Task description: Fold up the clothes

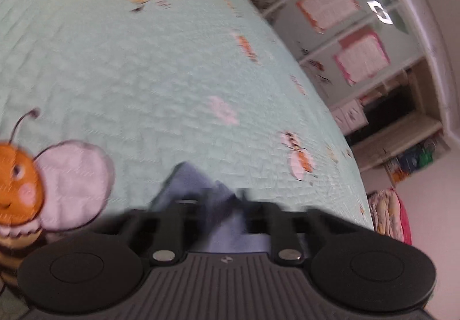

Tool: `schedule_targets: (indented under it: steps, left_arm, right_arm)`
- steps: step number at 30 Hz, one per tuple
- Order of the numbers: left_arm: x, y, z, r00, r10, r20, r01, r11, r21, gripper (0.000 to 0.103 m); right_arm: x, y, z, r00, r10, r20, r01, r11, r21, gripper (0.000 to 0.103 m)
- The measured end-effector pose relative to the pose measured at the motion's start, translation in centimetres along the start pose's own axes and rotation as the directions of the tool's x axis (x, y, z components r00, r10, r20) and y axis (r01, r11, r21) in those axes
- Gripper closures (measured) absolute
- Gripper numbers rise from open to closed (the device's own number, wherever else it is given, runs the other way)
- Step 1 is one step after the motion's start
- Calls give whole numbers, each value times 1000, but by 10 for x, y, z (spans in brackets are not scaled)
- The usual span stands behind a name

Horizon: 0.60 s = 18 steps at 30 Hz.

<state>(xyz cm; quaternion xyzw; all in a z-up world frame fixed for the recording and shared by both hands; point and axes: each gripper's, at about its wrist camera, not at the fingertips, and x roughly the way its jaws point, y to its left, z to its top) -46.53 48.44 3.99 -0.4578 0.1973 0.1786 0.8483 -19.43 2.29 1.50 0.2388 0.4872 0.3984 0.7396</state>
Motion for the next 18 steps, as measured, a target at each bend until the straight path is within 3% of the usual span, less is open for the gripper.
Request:
schedule_targets:
  steps: [3,6,8,12,18]
  left_arm:
    - [0,-17,1,999,0,37,-5,990,139,97]
    - [14,-7,-1,993,113,18,-114,969,219,94]
    - [23,2,-1,987,160,2,-156,962,223,91]
    - [21,-3,-3,989,150,5,-147,957,251,97]
    - [24,-2,-1,989,150,-8,-143,953,269,97]
  right_arm:
    - [0,-2,-1,1000,1,-3,-1,1000,9,101]
    - [0,-3,-2,1000,2,-4,-2,1000,15,101]
    - [0,-3,-2,1000,2,-5,-2,1000,15,101]
    - [-1,-2,-2,1000,2,0,-2,1000,5,100]
    - [-3,9,0,1000,12,8,-12,999,-44,100]
